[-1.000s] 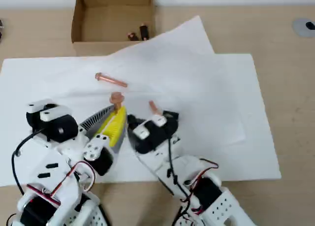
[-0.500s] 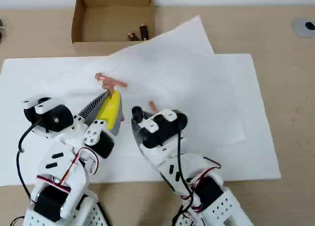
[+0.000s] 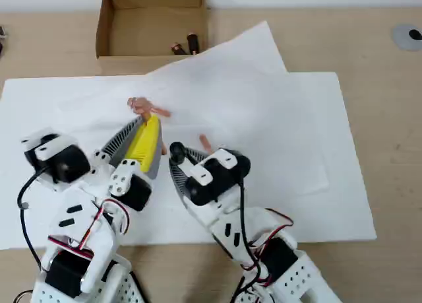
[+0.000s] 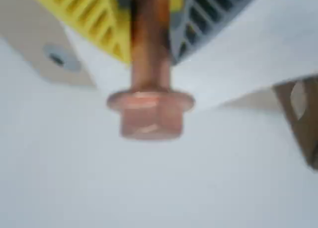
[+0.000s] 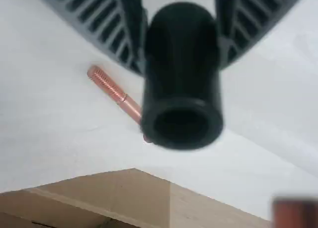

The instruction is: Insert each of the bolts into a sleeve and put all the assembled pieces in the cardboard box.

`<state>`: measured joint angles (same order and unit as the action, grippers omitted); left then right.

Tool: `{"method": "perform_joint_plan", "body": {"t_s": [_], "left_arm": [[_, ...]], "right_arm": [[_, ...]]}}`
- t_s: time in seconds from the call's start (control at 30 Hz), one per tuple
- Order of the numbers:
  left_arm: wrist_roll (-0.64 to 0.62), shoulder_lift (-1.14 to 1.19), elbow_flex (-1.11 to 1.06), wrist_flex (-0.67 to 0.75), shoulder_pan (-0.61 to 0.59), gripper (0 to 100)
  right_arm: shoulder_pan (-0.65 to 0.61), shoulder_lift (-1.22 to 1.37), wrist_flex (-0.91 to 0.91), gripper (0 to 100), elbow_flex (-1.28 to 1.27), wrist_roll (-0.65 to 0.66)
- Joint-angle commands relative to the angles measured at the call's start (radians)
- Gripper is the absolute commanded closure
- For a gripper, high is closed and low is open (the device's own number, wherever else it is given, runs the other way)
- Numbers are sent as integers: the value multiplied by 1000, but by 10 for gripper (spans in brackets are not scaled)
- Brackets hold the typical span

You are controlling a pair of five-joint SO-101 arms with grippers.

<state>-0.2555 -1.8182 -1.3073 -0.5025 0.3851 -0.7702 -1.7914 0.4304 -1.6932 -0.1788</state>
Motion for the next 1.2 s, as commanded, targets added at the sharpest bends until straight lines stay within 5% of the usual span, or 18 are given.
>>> {"method": "perform_joint_plan", "body": {"t_s": [0.0,0.77,1.17], "left_arm": [[2,-5,61,48,0,992],[2,-8,-112,92,81,992],[137,-8,-209,330,78,993]], "right_arm": [[-16,-2,-26,988,-1,0],[-18,-10,-32,988,-1,0],[-18,-10,-26,988,-1,0]]}}
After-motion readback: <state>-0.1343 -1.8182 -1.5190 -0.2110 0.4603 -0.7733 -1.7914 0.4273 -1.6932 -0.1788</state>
